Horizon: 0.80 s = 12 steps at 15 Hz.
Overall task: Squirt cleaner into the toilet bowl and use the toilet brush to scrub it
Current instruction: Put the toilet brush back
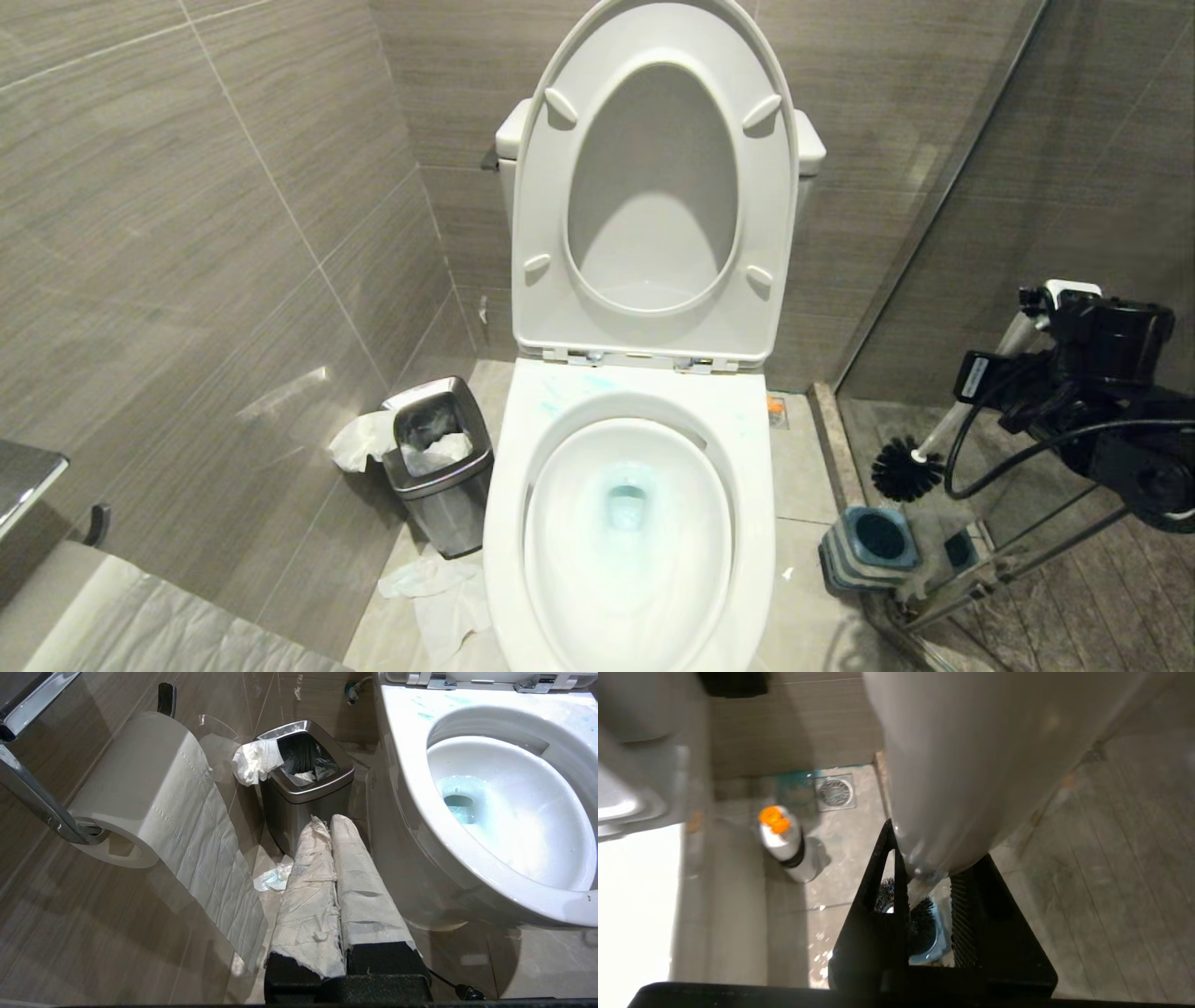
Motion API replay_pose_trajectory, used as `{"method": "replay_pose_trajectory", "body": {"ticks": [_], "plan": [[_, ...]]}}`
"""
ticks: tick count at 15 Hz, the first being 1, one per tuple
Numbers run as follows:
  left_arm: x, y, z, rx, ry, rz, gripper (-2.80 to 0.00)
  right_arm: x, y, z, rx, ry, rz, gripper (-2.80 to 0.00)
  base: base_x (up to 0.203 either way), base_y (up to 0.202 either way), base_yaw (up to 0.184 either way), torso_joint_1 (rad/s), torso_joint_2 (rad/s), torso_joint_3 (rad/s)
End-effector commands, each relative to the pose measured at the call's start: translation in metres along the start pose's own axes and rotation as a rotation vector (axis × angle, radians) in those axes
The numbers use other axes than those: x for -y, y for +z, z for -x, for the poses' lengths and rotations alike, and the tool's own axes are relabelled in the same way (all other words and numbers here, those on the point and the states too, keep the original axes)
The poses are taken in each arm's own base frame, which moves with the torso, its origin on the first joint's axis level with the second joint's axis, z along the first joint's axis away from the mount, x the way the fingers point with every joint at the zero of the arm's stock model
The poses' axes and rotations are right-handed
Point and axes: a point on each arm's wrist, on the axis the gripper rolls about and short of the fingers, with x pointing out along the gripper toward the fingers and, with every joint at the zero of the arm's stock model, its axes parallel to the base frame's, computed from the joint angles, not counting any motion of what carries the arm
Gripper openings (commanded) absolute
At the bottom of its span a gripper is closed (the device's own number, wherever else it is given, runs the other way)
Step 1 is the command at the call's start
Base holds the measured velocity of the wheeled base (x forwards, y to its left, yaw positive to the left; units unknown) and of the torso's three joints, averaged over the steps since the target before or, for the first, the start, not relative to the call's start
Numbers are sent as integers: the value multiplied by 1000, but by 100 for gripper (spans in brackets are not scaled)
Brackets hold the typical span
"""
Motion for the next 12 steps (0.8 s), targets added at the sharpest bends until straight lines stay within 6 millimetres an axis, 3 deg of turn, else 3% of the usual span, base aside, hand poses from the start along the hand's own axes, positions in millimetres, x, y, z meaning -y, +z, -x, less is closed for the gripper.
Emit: {"method": "replay_pose_trajectory", "body": {"ticks": [1,4,12], "plan": [[0,0,0,-3,0,0,-280,1,-39,-27,-49,-22,19,-280,0,0,0,0,0,0],[0,0,0,-3,0,0,-280,9,-65,-38,-99,-45,35,-280,0,0,0,0,0,0],[0,0,0,-3,0,0,-280,33,-95,-61,-147,-79,35,-280,0,0,0,0,0,0]]}}
